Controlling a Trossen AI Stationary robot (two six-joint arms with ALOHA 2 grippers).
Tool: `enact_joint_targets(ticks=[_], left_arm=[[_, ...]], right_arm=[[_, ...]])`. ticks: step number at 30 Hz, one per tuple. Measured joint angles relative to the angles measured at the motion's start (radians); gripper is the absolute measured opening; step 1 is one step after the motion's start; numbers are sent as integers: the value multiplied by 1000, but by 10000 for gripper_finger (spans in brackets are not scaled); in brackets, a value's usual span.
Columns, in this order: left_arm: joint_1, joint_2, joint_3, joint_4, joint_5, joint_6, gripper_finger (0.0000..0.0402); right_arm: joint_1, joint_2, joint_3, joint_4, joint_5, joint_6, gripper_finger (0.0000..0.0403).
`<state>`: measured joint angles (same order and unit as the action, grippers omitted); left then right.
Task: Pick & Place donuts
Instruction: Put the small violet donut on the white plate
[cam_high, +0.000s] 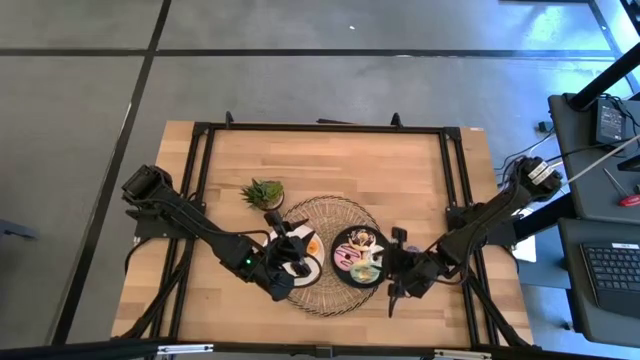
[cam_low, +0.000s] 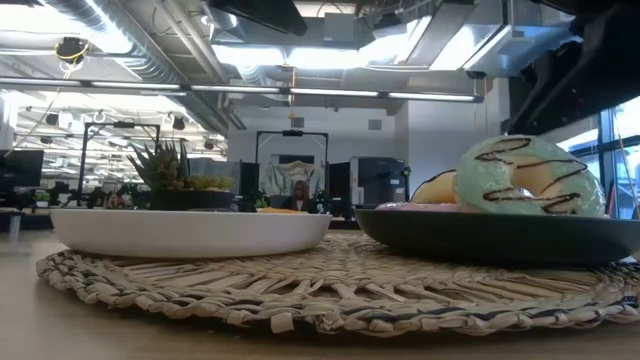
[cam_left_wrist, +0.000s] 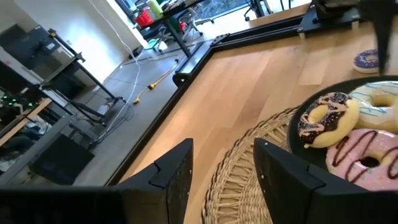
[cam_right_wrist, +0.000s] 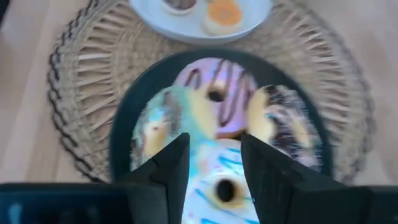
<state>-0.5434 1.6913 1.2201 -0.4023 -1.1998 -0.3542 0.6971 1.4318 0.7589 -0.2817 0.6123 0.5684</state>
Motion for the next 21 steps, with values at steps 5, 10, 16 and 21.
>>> enact_joint_targets(ticks=[5,10,16,21], left_arm=[[0,0,0,-1,45,-1,160],[2,0,0,-2,49,-2,162],[2,0,0,-2,50,-2,163],[2,0,0,-2,51,-4,160]], right_arm=[[1,-71,0,-188,-3,175,142],[0,-114,0,-473,-153,558,144],[2,-101,0,-676,-321,754,144],[2,-92,0,-667,-328,787,145]])
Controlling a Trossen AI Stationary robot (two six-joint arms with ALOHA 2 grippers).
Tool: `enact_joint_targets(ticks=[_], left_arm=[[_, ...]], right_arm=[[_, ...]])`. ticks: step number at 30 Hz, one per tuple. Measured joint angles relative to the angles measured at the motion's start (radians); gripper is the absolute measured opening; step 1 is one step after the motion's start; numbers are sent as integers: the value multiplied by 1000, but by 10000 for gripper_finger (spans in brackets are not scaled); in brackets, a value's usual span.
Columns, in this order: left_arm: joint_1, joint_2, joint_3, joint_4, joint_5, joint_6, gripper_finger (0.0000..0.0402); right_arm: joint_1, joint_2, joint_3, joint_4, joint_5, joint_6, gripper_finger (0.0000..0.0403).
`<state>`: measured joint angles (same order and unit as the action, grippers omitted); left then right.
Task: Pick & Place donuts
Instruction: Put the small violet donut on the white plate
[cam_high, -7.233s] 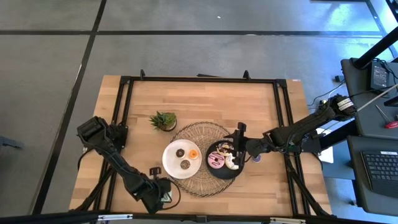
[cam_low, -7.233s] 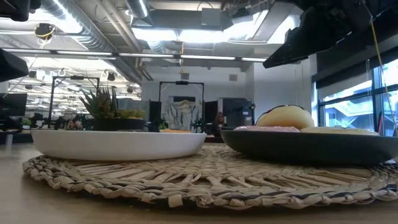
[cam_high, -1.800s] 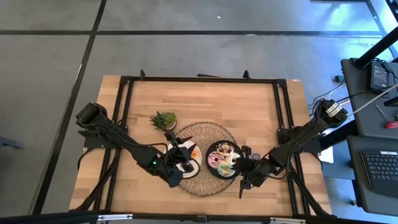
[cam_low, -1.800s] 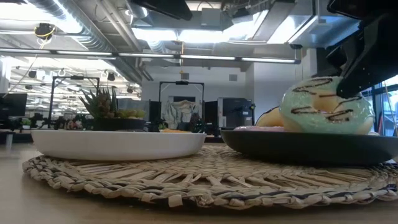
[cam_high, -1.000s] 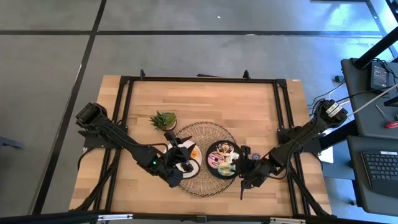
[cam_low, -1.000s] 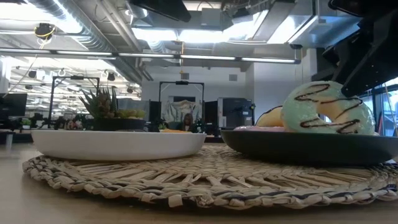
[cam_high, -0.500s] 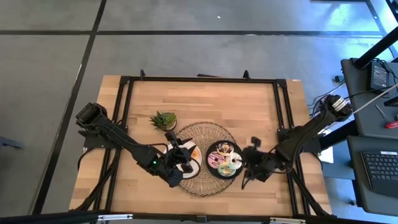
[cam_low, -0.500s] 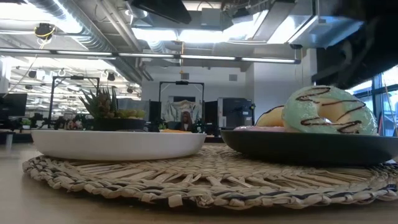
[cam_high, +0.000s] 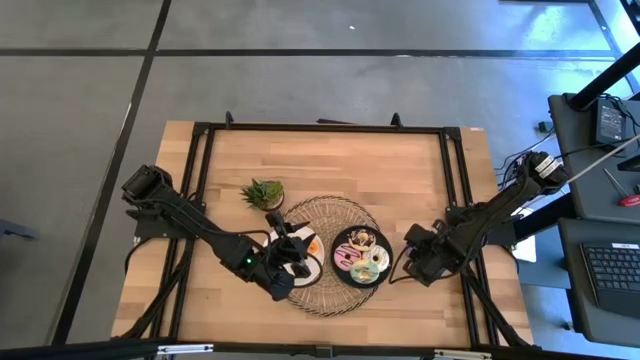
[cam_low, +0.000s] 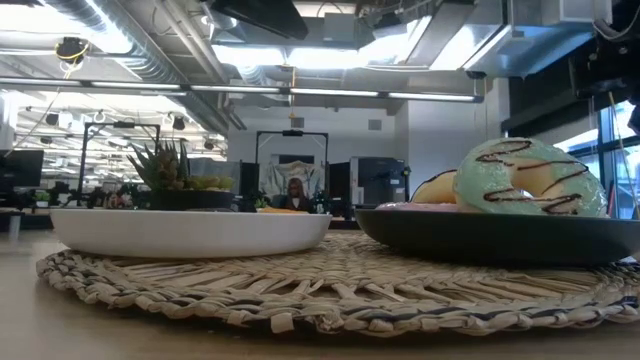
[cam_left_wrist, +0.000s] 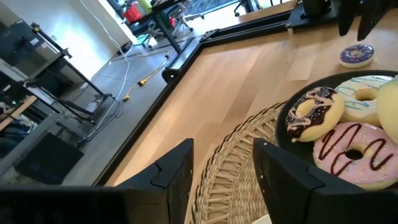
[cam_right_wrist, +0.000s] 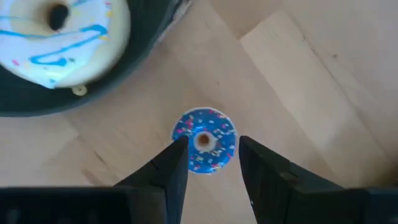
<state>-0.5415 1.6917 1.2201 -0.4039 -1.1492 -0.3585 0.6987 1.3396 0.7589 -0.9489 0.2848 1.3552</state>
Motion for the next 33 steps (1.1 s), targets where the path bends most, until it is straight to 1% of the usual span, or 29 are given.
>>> enact_joint_targets(ticks=[3,7,9,12,21,25,31,33], left_arm=[[0,0,0,0,4,-20,161],[1,0,0,0,54,-22,163],[1,0,0,0,67,-22,164],[1,0,0,0,69,-22,163],[1,0,0,0,70,-22,162],[1,0,0,0,70,-22,164],[0,0,0,0,71,-21,160],[0,0,0,1,78,-40,160]], right_arm=[[0,0,0,16,0,1,145],[0,0,-23,30,-1,10,145],[0,0,-50,40,-18,36,145],[-2,0,-94,55,-33,56,145],[-2,0,-180,203,-56,56,141],[-2,-1,-201,221,-59,57,110],[-2,-1,-203,219,-60,51,31],[-2,-1,-202,215,-60,47,14]])
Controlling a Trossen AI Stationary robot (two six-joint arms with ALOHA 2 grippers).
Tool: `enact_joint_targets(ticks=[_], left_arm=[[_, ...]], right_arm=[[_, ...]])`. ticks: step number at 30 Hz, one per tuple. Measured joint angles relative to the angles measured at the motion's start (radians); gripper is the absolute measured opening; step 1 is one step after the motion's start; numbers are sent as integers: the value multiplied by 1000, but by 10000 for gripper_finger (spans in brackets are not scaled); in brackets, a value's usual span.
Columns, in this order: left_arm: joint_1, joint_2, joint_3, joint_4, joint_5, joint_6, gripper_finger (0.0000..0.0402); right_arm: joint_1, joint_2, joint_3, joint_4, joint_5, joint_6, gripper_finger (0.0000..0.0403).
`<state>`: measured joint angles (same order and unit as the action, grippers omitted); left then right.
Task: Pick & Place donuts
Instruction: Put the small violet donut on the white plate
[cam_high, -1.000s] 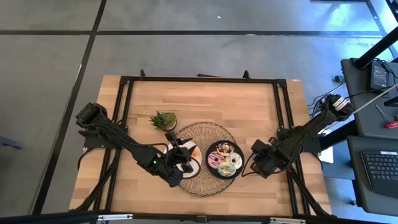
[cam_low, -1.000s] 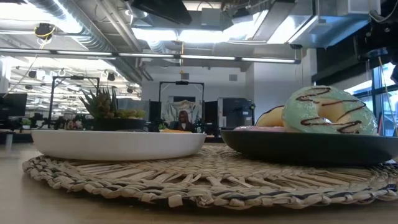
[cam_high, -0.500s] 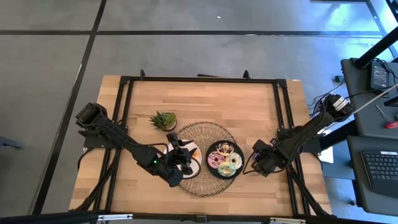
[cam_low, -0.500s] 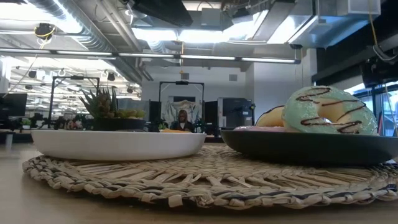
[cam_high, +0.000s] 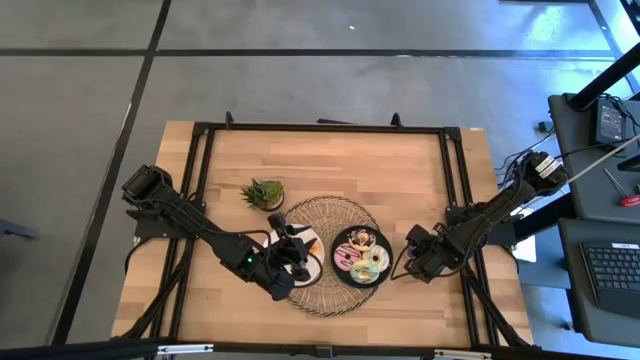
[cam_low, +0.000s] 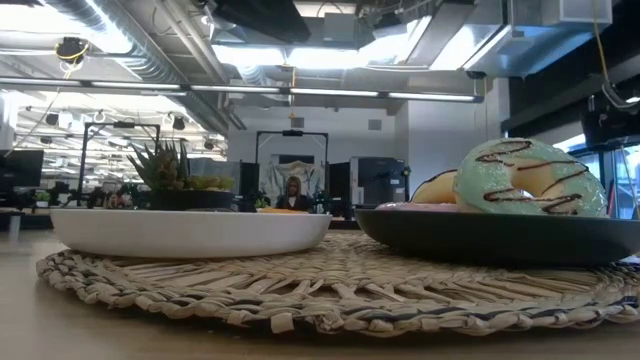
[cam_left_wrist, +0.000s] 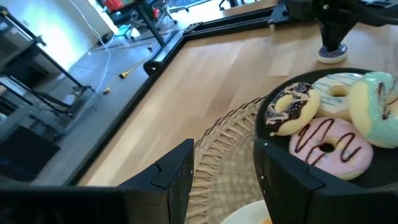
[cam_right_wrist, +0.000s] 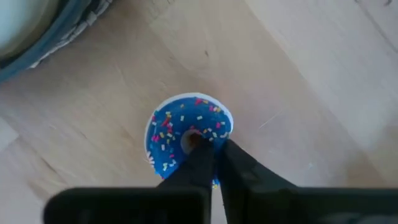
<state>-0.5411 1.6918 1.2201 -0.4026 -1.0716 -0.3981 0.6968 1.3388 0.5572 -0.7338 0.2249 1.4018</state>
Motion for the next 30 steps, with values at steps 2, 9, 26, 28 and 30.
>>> enact_joint_targets(ticks=[2,9,26,28,30], left_arm=[[0,0,0,4,18,-16,161],[16,0,-1,80,50,-11,163],[162,12,-1,340,229,19,132],[160,17,0,348,200,20,129],[158,18,-1,358,174,35,126]], right_arm=[[0,1,13,-38,17,-15,12],[-20,1,170,-256,286,-54,14],[-236,2,367,434,648,-1092,13],[-258,2,367,442,664,-1097,13],[-276,4,367,468,666,-1111,13]])
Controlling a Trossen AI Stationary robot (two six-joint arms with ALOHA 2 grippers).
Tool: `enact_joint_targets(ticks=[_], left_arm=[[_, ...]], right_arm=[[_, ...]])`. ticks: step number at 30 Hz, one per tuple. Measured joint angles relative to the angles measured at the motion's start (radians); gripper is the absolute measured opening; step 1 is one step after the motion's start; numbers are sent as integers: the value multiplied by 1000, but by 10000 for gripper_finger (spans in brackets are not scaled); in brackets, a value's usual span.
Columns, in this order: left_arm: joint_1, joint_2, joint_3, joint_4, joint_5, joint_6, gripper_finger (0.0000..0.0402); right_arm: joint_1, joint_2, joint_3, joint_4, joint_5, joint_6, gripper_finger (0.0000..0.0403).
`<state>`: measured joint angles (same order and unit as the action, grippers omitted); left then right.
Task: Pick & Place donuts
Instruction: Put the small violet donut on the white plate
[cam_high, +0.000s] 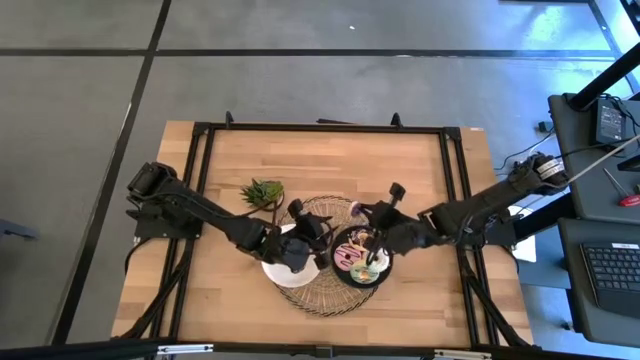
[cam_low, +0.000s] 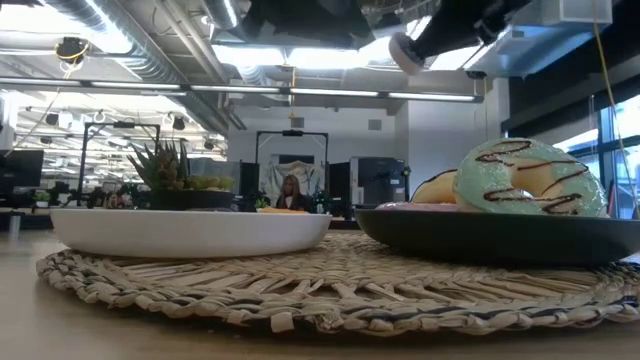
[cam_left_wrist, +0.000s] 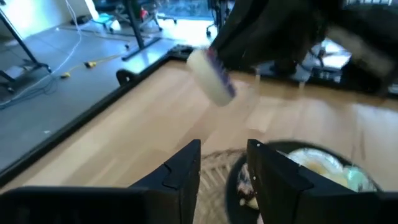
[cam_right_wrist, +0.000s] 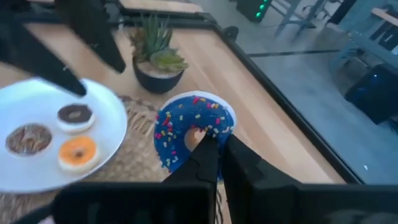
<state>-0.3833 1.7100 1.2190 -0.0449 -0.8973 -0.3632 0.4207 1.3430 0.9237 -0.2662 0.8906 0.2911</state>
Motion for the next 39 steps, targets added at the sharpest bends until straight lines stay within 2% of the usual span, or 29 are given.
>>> enact_joint_targets(ticks=[7,16,27,39], left_arm=[[5,0,1,57,-30,47,117],[12,0,1,45,-70,45,107],[19,0,1,15,-69,44,88],[18,-1,1,-16,-65,44,40]], right_arm=[[-28,87,0,194,-32,-166,13],[-28,126,0,334,-26,-252,13],[-28,126,0,363,-74,-276,13],[-28,126,-1,384,-143,-329,13]])
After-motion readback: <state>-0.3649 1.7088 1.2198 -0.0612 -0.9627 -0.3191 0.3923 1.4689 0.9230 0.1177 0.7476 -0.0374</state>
